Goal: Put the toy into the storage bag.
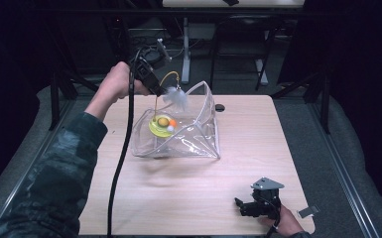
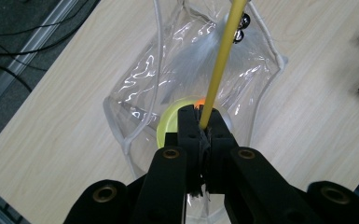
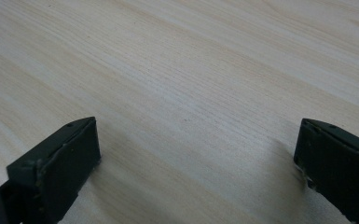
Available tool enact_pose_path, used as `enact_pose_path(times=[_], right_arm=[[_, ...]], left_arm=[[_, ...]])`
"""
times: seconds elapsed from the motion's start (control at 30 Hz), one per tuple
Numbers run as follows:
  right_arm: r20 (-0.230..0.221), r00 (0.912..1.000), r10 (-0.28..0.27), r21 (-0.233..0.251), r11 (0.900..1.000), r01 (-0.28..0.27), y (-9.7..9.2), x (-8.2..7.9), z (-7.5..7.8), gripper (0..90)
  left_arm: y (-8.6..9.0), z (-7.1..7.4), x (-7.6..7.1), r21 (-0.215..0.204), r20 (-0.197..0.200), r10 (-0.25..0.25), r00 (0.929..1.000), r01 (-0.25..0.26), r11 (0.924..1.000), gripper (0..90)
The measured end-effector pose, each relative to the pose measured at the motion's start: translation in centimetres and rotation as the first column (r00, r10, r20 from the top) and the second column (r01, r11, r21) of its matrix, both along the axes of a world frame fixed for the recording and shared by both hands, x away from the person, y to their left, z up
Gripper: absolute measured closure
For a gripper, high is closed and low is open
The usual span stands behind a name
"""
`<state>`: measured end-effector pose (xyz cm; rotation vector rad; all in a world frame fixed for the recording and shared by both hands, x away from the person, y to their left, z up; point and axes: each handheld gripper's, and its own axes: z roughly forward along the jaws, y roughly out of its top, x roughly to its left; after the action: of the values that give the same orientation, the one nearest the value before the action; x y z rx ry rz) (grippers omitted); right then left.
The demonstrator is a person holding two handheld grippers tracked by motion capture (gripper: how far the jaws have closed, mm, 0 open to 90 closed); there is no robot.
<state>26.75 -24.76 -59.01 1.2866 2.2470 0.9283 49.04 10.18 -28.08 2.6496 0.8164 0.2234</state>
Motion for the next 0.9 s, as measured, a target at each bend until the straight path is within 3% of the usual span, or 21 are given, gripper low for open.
enact_pose_path(times=[0.37, 0.9], right_arm=[[0.0, 1.0, 0.001, 0.004, 1.0, -0.001, 0.0, 0.0, 0.0, 0.0], [-0.003, 1.0, 0.001, 0.003, 1.0, -0.001, 0.0, 0.0, 0.0, 0.0]], left_arm=[[-0.7, -2.2, 0.5, -0.025, -0.04, -0.01, 0.9992, 0.009, 0.9997, 88.2], [-1.3, -5.5, 1.0, -0.01, -0.092, -0.023, 0.9955, 0.022, 0.9997, 88.2]])
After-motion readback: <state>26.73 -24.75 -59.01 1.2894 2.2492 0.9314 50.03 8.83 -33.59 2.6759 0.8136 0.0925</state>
